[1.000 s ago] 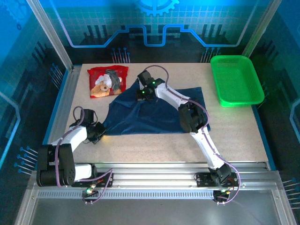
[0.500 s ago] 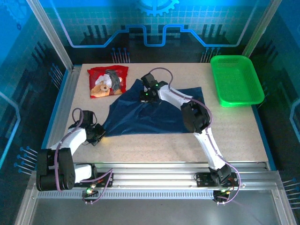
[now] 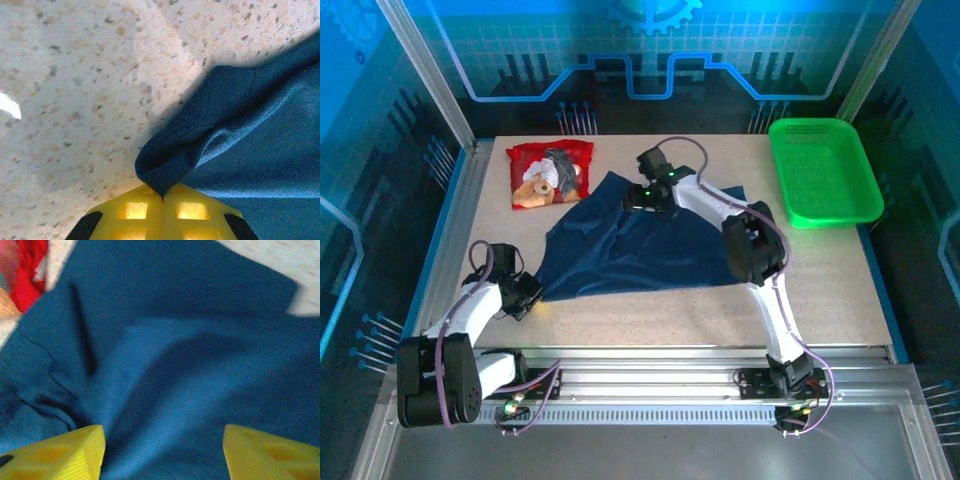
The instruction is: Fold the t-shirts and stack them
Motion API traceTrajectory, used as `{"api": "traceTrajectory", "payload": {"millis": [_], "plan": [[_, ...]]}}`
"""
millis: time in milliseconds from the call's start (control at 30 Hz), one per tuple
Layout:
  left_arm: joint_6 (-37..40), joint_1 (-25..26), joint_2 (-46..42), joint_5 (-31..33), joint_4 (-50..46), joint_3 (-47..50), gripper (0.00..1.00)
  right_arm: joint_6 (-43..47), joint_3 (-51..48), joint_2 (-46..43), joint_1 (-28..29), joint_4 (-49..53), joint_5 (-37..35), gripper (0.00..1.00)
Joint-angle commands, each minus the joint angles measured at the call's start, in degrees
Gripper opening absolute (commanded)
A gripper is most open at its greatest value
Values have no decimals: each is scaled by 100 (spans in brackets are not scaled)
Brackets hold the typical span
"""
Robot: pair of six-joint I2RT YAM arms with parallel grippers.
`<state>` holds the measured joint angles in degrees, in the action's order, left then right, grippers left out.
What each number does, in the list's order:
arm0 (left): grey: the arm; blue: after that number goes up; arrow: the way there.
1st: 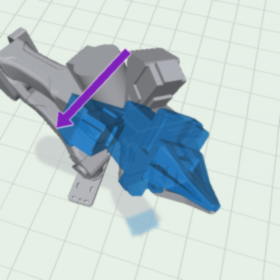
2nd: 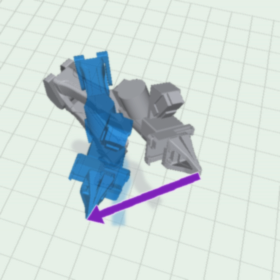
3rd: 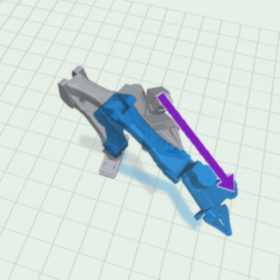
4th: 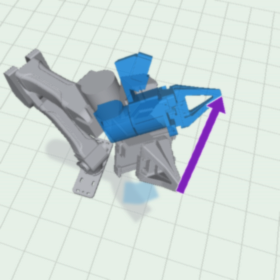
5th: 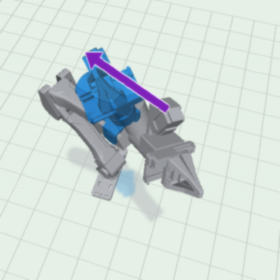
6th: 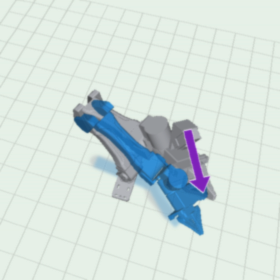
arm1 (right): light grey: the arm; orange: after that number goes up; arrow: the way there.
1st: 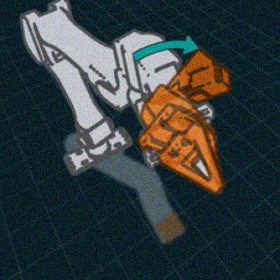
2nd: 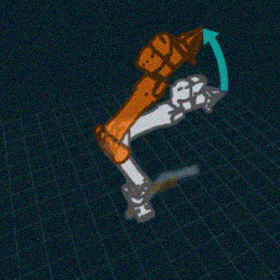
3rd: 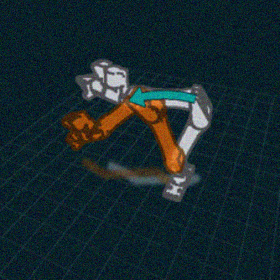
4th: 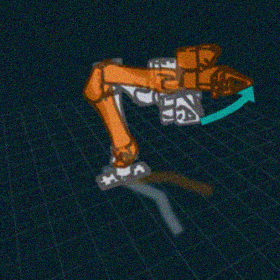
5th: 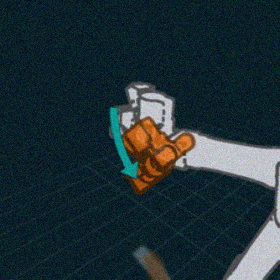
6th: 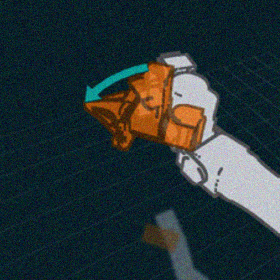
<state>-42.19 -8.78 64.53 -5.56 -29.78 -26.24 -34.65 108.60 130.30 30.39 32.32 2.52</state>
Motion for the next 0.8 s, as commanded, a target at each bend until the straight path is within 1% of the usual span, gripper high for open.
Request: {"api": "traceTrajectory", "payload": {"millis": [0, 67, 133, 233, 333, 433, 567, 600, 633, 767], "plan": [[-175, -121, -331, 127, -575, 105, 3, 367, -439, -1148, -394, 873, -215, 67], [-214, -179, -500, 134, -705, 153, 4, 366, -996, -1612, -615, 1410, -606, 68], [-301, -201, -588, 126, -748, 173, 4, 152, -1954, -2135, -884, 1554, -849, 68], [-442, -259, -584, 55, -797, 121, 6, -265, -3458, -2785, -1277, 1282, -867, 68], [-476, -273, -574, 80, -761, 100, 6, -468, -4388, -3073, -1416, 914, -1053, 68], [-519, -283, -548, 106, -728, 120, 5, -550, -4599, -2913, -1458, 762, -1115, 68], [-553, -291, -623, 56, -784, 168, 6, -724, -4587, -2571, -1474, 1149, -1611, 66], [-558, -291, -659, 29, -813, 189, 6, -750, -4616, -2554, -1464, 1251, -1703, 57], [-567, -291, -695, 8, -823, 218, 6, -765, -4684, -2606, -1431, 1267, -1763, 52], [-563, -259, -841, -170, -850, 311, 7, -924, -4861, -2882, -1421, 1524, -1921, 55]]}}
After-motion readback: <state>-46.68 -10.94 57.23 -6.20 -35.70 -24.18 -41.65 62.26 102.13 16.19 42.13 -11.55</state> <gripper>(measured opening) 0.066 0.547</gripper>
